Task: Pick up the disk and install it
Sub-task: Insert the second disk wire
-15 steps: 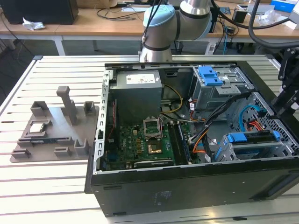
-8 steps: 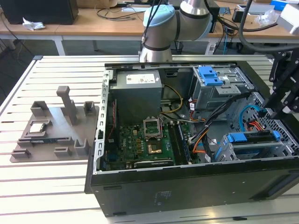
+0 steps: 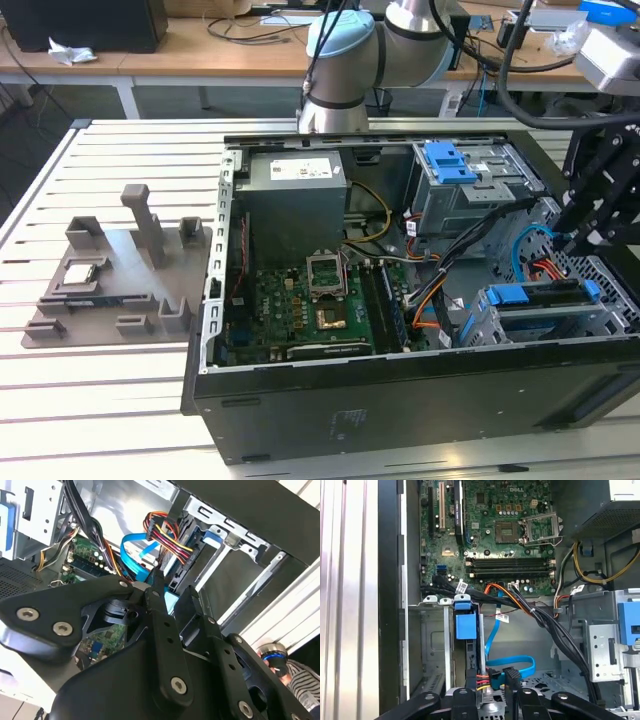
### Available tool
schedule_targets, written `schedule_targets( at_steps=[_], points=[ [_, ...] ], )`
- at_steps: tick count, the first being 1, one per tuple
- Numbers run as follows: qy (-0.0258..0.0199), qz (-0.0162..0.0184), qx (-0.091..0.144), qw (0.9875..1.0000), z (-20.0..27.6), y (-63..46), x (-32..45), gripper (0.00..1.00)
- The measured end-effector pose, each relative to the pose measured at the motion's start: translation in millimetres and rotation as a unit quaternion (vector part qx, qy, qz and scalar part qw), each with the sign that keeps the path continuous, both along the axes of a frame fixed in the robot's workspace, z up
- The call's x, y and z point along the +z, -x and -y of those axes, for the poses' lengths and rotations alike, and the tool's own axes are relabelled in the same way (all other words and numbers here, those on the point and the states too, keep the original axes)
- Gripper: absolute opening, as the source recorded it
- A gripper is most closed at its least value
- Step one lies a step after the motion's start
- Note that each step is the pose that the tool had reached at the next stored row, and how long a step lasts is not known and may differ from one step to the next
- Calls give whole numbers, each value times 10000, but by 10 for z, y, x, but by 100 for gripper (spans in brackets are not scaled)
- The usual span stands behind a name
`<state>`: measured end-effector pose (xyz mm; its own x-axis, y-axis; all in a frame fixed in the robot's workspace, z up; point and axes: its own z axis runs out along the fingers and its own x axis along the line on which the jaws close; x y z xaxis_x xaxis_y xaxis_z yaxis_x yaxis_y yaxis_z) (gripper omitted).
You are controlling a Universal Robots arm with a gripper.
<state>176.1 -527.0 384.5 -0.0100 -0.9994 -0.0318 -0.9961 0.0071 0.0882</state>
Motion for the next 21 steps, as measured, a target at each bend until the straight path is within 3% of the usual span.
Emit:
schedule_targets(
  at_steps=[7, 10, 12, 15, 17, 19, 21],
  points=[
    [3, 0, 6, 10000, 0, 0, -33, 36],
    [6, 0, 6, 10000, 0, 0, -33, 28],
    [10, 0, 6, 10000, 0, 0, -33, 16],
    [12, 0, 6, 10000, 3, 0, -33, 16],
    [24, 0, 6, 10000, 71, 4, -50, 16],
    [41, 0, 6, 10000, 108, 7, -71, 16],
    [43, 0, 7, 10000, 110, 7, -105, 16]
  ],
)
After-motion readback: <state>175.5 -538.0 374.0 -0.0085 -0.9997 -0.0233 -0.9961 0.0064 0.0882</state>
